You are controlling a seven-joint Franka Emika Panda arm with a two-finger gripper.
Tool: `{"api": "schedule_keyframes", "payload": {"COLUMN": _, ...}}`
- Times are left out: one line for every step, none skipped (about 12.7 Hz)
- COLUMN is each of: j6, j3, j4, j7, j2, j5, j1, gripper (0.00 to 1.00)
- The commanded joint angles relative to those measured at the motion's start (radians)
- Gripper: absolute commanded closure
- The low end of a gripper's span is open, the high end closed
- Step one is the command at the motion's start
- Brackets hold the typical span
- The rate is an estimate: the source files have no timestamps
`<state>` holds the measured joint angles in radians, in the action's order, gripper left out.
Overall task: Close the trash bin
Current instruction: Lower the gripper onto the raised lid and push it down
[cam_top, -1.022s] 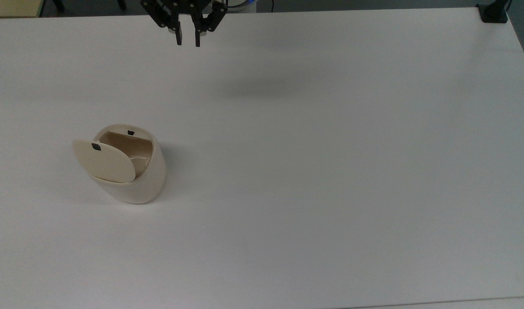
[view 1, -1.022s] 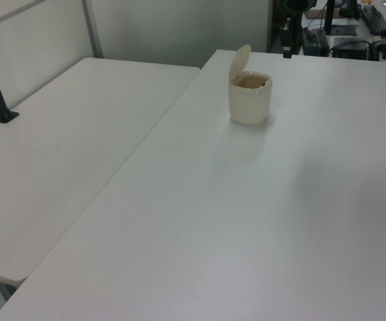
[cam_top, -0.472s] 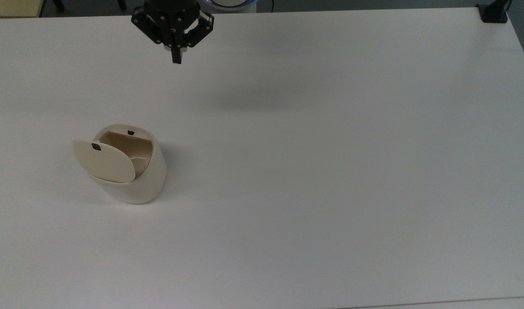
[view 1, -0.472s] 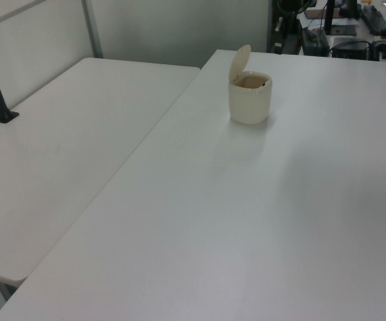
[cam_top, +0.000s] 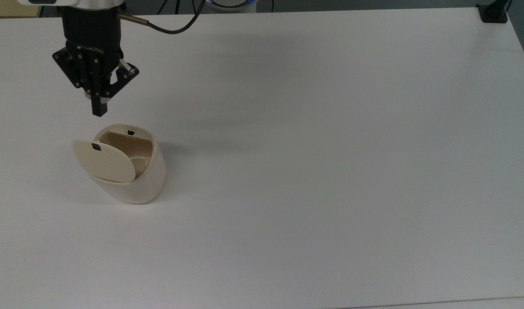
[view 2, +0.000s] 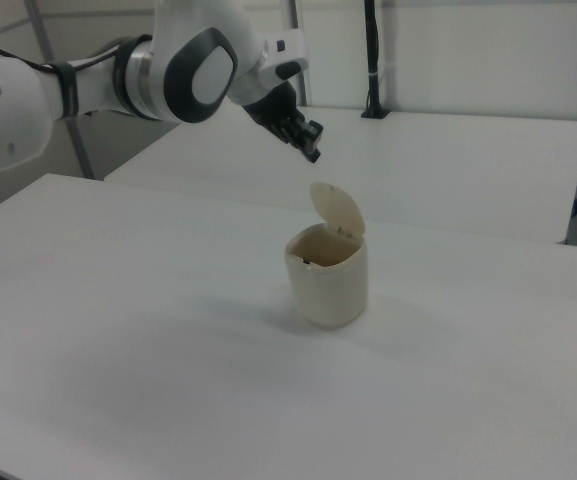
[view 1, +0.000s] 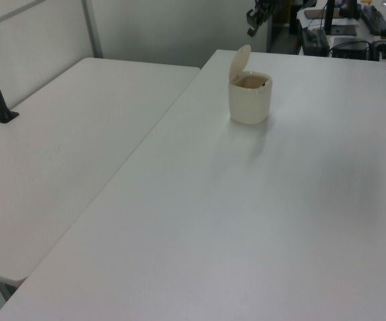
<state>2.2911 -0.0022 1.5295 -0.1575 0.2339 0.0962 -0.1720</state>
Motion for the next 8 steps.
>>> {"api": "schedule_keyframes", "payload": {"j6": 0.222, "j3": 0.001, "j4": -0.014, "j7": -0.043, "j2": 0.071, "j5": 0.011, "j1": -0.02, "gripper": 1.0}}
{"api": "schedule_keyframes", "payload": {"j6": 0.279, "j3": 0.001, "j4": -0.014, "j7": -0.039, "j2": 0.099, "j5": 0.011, "j1": -0.021, "gripper": 1.0}}
{"api": "schedule_keyframes", "payload": {"j6": 0.313, "j3": -0.001, "j4": -0.014, "j7": -0.037, "j2": 0.125, "j5": 0.013, "j1": -0.021, "gripper": 1.0}}
{"api": "schedule_keyframes", "payload": {"j6": 0.315, "j3": -0.001, "j4": -0.011, "j7": -0.033, "j2": 0.133, "j5": 0.016, "j1": -0.021, "gripper": 1.0}}
{"api": "schedule_keyframes", "payload": {"j6": 0.309, "j3": -0.001, "j4": -0.003, "j7": -0.025, "j2": 0.133, "j5": 0.039, "j1": -0.021, "gripper": 1.0}}
{"api": "schedule_keyframes", "payload": {"j6": 0.301, "j3": -0.001, "j4": 0.006, "j7": -0.025, "j2": 0.131, "j5": 0.055, "j1": -0.021, "gripper": 1.0}}
{"api": "schedule_keyframes", "payload": {"j6": 0.25, "j3": -0.002, "j4": 0.009, "j7": -0.022, "j2": 0.128, "j5": 0.069, "j1": -0.021, "gripper": 1.0}}
{"api": "schedule_keyframes", "payload": {"j6": 0.173, "j3": -0.001, "j4": 0.009, "j7": -0.002, "j2": 0.124, "j5": 0.092, "j1": -0.021, "gripper": 1.0}}
